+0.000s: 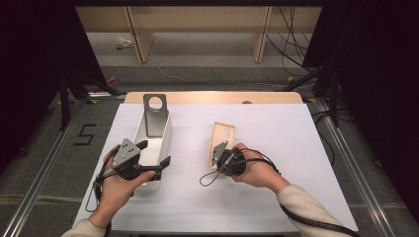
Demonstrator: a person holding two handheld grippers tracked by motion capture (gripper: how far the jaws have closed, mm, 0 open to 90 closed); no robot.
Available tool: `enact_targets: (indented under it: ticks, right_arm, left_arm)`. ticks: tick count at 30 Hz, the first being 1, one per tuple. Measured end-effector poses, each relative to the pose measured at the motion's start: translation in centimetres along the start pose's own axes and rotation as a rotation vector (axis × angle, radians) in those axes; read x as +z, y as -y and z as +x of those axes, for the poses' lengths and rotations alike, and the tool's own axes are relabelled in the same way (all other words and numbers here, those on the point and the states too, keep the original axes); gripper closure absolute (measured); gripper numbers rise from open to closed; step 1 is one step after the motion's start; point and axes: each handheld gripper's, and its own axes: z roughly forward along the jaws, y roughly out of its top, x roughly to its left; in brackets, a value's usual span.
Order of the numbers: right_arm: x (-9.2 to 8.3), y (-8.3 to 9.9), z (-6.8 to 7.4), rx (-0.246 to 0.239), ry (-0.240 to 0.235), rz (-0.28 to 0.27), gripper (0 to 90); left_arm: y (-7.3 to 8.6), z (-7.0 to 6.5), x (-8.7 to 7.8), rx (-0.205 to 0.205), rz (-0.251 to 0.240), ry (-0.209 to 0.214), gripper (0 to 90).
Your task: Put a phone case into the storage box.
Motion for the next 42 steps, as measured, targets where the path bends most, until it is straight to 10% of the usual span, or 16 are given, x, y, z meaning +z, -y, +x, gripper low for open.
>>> enact_targets:
  ticks: [25,42]
  right_arm:
    - [-2.7,2.0,1.9,0.023,0.003,-0.16,88.0]
    - [-3.0,1.6,3.3,0.0,-0.002,-0.158,88.0]
  left_arm:
    - [-0.3,-0.2,0.1,0.001,0.003,-0.003,7.4]
    - [-4.0,-2.4,3.5,0.041,0.065,0.043,14.7]
